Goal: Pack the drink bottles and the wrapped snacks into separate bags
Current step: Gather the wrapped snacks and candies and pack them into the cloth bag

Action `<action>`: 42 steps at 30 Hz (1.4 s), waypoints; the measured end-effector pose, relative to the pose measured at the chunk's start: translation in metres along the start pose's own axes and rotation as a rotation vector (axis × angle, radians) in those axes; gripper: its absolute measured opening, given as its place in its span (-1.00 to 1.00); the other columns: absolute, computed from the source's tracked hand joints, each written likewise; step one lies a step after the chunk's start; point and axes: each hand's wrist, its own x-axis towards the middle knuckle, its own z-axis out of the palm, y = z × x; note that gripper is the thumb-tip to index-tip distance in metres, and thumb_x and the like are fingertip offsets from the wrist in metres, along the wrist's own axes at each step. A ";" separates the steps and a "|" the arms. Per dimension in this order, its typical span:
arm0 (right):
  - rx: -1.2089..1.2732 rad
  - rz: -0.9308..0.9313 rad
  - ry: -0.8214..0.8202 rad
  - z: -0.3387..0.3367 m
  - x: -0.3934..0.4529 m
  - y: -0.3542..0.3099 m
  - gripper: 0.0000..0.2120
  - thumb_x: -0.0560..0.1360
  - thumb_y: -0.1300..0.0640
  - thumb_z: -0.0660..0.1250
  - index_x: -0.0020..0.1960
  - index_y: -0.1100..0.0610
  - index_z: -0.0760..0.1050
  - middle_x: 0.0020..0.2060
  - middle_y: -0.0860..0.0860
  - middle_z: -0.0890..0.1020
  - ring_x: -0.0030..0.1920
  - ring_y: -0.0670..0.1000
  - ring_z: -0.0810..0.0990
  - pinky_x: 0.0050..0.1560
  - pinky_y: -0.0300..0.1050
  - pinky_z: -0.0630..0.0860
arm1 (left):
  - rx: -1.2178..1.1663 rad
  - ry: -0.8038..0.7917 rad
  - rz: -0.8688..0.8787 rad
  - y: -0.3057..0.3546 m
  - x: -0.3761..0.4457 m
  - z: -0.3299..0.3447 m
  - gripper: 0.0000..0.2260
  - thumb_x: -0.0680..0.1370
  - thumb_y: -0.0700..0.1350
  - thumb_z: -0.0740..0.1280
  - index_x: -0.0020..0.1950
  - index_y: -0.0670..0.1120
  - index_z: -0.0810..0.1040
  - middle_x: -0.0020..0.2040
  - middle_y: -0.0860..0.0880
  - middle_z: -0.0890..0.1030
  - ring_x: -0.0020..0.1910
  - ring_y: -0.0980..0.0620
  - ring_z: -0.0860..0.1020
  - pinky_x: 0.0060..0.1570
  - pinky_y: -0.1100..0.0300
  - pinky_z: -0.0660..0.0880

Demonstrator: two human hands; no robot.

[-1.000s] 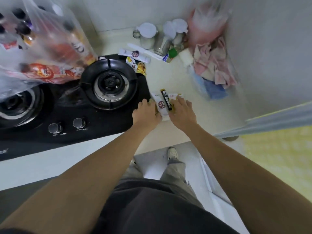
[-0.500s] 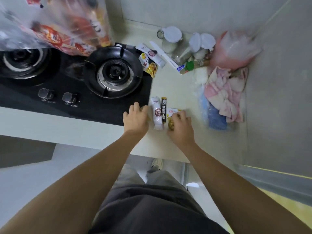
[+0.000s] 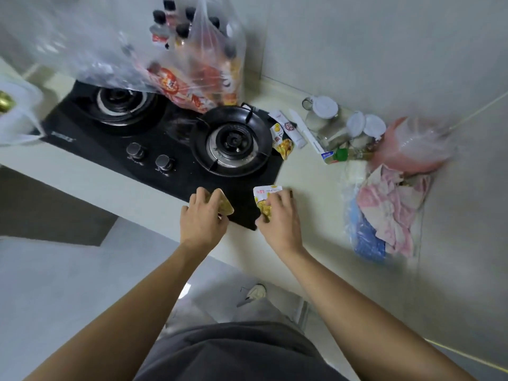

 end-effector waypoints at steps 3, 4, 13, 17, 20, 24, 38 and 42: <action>0.020 -0.115 -0.013 0.010 0.012 -0.061 -0.70 0.34 0.18 0.50 0.00 0.14 0.46 0.12 0.05 0.45 0.07 0.13 0.46 -0.12 0.00 0.51 | -0.042 0.050 -0.067 -0.036 -0.006 -0.023 -0.65 0.48 0.00 0.41 0.22 0.04 0.41 0.12 -0.04 0.42 0.04 -0.09 0.46 -0.06 0.01 0.46; 0.031 -0.150 -0.022 0.016 0.015 -0.082 -0.70 0.35 0.18 0.50 0.00 0.14 0.46 0.13 0.04 0.44 0.06 0.12 0.46 -0.13 -0.01 0.51 | -0.053 0.059 -0.097 -0.051 -0.009 -0.032 -0.65 0.49 0.01 0.40 0.22 0.04 0.41 0.11 -0.04 0.41 0.03 -0.08 0.46 -0.07 0.01 0.46; 0.114 -0.416 -0.142 0.105 0.020 -0.323 -0.67 0.35 0.17 0.52 0.06 0.12 0.51 0.11 0.00 0.44 0.05 0.11 0.47 0.05 -0.01 0.51 | -0.157 0.257 -0.329 -0.268 -0.051 -0.135 -0.68 0.48 0.00 0.40 0.20 0.03 0.44 0.06 -0.03 0.43 -0.03 -0.06 0.46 -0.24 0.06 0.51; 0.165 -0.492 -0.185 0.150 0.014 -0.437 -0.66 0.37 0.14 0.50 0.10 0.09 0.50 0.11 -0.01 0.42 0.04 0.11 0.48 0.03 0.00 0.51 | -0.144 0.311 -0.436 -0.374 -0.078 -0.184 -0.67 0.49 0.02 0.40 0.21 0.02 0.43 0.08 -0.04 0.43 0.00 -0.08 0.46 -0.18 0.03 0.51; 0.229 -0.559 -0.210 0.178 0.008 -0.513 -0.68 0.38 0.18 0.49 0.09 0.11 0.51 0.11 0.02 0.44 0.03 0.14 0.49 -0.02 -0.01 0.49 | -0.160 0.344 -0.497 -0.443 -0.096 -0.216 -0.66 0.48 0.02 0.39 0.22 0.02 0.44 0.08 -0.04 0.45 0.03 -0.10 0.47 -0.17 0.05 0.49; 0.222 -0.598 -0.261 0.207 0.016 -0.580 -0.67 0.41 0.15 0.47 0.14 0.12 0.52 0.12 0.03 0.45 0.06 0.14 0.49 -0.02 -0.07 0.45 | -0.167 0.364 -0.549 -0.507 -0.098 -0.238 -0.67 0.49 0.03 0.36 0.22 0.02 0.44 0.06 -0.05 0.46 -0.03 -0.12 0.51 -0.21 0.03 0.53; 0.257 -0.414 -0.277 0.330 0.192 -0.696 -0.65 0.44 0.14 0.49 0.18 0.12 0.51 0.15 0.09 0.51 0.14 0.18 0.55 0.08 0.10 0.56 | -0.147 0.267 -0.438 -0.673 0.096 -0.270 -0.71 0.51 0.08 0.33 0.17 0.01 0.45 0.06 0.00 0.50 0.02 -0.10 0.47 -0.11 -0.04 0.52; 0.217 -0.389 -0.272 0.355 0.244 -0.716 -0.67 0.45 0.14 0.49 0.17 0.13 0.52 0.12 0.11 0.53 0.14 0.19 0.54 0.11 0.10 0.55 | -0.154 0.182 -0.386 -0.702 0.170 -0.273 -0.69 0.50 0.07 0.31 0.19 0.00 0.44 0.05 -0.03 0.49 0.03 -0.12 0.46 -0.10 -0.05 0.50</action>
